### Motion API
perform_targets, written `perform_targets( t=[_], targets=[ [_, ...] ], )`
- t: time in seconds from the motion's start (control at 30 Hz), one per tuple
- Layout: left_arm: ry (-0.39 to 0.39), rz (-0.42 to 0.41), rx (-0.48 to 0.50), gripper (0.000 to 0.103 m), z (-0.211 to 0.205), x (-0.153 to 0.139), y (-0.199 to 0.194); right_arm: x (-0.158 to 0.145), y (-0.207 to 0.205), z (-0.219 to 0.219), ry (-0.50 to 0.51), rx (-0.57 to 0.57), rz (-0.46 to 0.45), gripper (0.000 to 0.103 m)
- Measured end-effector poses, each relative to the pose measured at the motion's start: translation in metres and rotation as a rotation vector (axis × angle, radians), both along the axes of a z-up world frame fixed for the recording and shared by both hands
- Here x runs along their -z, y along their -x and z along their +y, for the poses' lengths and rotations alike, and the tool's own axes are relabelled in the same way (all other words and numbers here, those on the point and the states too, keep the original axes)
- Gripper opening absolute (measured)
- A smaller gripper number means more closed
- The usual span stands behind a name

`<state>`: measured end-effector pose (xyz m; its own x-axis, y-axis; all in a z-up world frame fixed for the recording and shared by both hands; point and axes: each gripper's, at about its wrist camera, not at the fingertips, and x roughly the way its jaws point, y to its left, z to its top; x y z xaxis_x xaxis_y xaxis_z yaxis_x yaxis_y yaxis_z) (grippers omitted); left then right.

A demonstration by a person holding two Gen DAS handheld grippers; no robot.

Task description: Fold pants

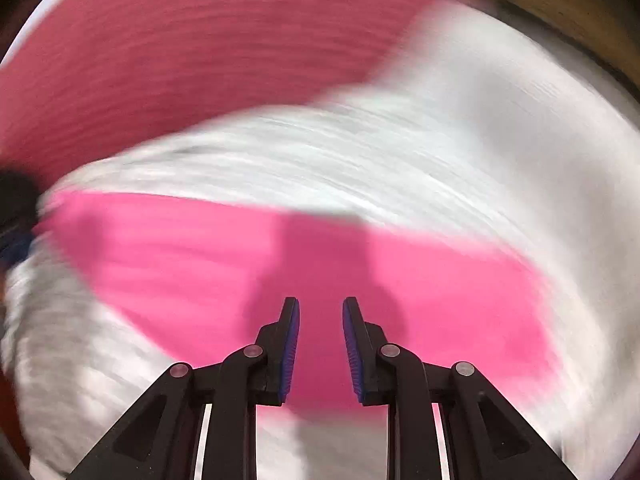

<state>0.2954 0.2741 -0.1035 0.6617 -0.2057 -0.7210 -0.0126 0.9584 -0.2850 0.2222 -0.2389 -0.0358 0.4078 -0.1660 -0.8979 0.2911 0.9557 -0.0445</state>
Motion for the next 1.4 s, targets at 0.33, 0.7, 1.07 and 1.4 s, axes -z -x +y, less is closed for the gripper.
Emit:
perform_targets(
  t=[0.33,0.7,1.07,1.4],
  targets=[
    [0.096,0.269,0.699,0.040,-0.283,0.003,0.115,0.037,0.106,-0.138,-0.474,0.339,-0.104,0.053],
    [-0.042,0.256,0.728,0.040,-0.383,0.011,0.111,0.067,0.092,-0.156,-0.714,0.357,-0.240,0.068],
    [-0.109,0.302,0.675,0.040,-0.393,0.015,0.113,0.070,0.097,-0.176,-0.712,0.479,-0.302,0.070],
    [-0.124,0.250,0.623,0.012,-0.410,0.019,0.097,0.081,0.082,-0.185,-0.737,0.585,-0.359,0.080]
  ],
)
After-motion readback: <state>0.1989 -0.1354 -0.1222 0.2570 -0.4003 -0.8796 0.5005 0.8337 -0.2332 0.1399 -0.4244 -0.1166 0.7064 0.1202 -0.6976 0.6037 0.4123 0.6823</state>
